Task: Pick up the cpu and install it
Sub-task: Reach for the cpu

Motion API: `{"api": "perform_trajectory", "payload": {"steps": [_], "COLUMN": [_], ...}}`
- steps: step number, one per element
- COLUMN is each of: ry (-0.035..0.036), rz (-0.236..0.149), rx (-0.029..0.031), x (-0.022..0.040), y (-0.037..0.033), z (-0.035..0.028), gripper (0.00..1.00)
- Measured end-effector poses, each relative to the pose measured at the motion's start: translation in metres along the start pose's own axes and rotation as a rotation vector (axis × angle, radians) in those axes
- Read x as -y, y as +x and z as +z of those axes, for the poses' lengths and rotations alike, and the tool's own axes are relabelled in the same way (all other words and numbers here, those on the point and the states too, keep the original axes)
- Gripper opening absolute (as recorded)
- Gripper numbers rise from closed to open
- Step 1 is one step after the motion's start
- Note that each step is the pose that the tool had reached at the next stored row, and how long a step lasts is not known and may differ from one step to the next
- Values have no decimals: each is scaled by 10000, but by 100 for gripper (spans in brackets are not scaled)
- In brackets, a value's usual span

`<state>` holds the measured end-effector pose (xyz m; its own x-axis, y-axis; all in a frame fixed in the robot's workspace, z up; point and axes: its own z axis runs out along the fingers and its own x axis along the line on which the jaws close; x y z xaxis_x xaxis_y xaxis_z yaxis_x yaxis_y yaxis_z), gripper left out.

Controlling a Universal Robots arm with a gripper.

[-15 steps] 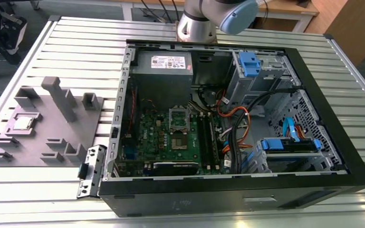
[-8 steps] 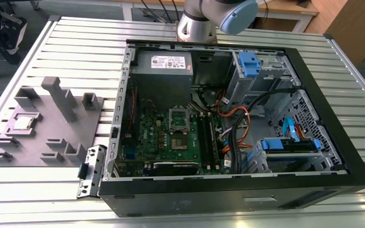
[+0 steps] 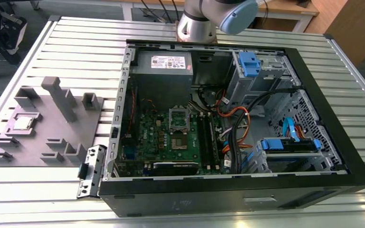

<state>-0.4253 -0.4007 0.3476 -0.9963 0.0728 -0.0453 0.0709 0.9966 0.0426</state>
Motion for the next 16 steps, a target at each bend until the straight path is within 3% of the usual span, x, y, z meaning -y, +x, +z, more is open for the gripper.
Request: {"api": "perform_trajectory", "payload": {"steps": [5,16], "ry": [1,0], "rz": [0,-8], "rx": [-1,-1], "x": [4,45], "y": [34,211], "z": [34,224], "gripper": [11,11]}}
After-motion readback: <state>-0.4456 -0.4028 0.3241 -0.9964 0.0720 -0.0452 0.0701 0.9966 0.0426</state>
